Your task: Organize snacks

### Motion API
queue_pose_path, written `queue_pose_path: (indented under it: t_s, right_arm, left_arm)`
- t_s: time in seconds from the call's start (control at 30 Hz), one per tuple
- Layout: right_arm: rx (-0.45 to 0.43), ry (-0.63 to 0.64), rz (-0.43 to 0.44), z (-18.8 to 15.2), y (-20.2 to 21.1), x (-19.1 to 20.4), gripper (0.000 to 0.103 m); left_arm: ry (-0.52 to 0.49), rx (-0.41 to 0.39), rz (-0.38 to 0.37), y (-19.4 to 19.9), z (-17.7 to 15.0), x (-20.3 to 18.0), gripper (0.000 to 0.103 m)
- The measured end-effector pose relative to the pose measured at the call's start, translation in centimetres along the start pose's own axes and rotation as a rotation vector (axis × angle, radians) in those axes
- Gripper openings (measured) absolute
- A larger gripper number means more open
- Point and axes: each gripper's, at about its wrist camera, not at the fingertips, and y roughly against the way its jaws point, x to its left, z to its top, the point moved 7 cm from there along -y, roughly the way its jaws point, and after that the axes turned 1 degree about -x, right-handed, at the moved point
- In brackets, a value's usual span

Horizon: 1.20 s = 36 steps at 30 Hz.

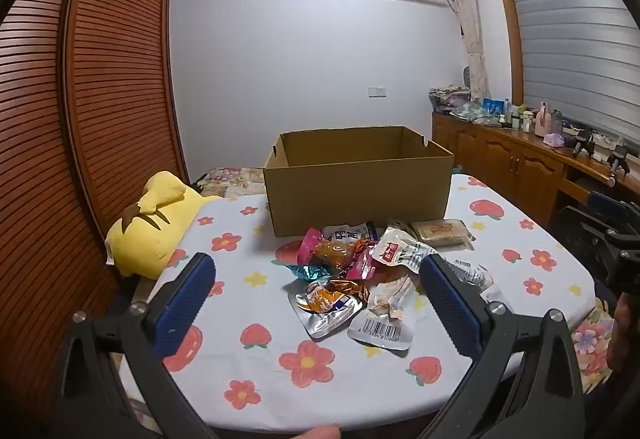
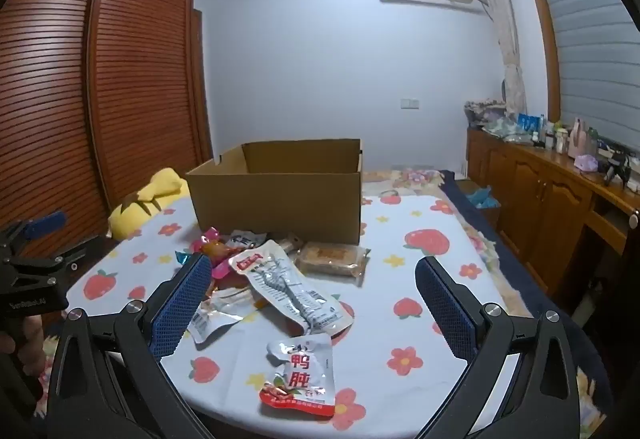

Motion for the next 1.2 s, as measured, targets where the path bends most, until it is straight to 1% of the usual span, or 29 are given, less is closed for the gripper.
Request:
queue_pose_path:
  t_s: [0.2,0.3,0.5,0.6,1.2]
  right_arm:
    - [-0.003,-0.001,-0.012,0.0,0.2,0.0,0.103]
    - [-0.005,-0.016,0.004,-0.2,0.4,0.3,0.103]
    - [0.007,-0.019,0.004,0.0,0.6,-0.2,0.103]
    - [0.004,-0.014,0.003,-0.1,0.6,-0.1,0.103]
    - [0.01,-0.014,0.003,-0.4,0.6,0.2,0.103]
  left_arm:
    - [-0.004,-0.003,-0.003,0.1,0.1,-0.2,0.103]
    - [-0.004,0.002,-0.002,0.1,0.0,0.2,0.103]
    - [-0.004,0.0,-0.003,0.0,0.3,0.1,0.103]
    - [-0.003,-0.011,0.002,0.7,0.4,0.1,0.103]
    - [-0.007,-0.006,-0.003,0.9,0.2,-0.2,0.103]
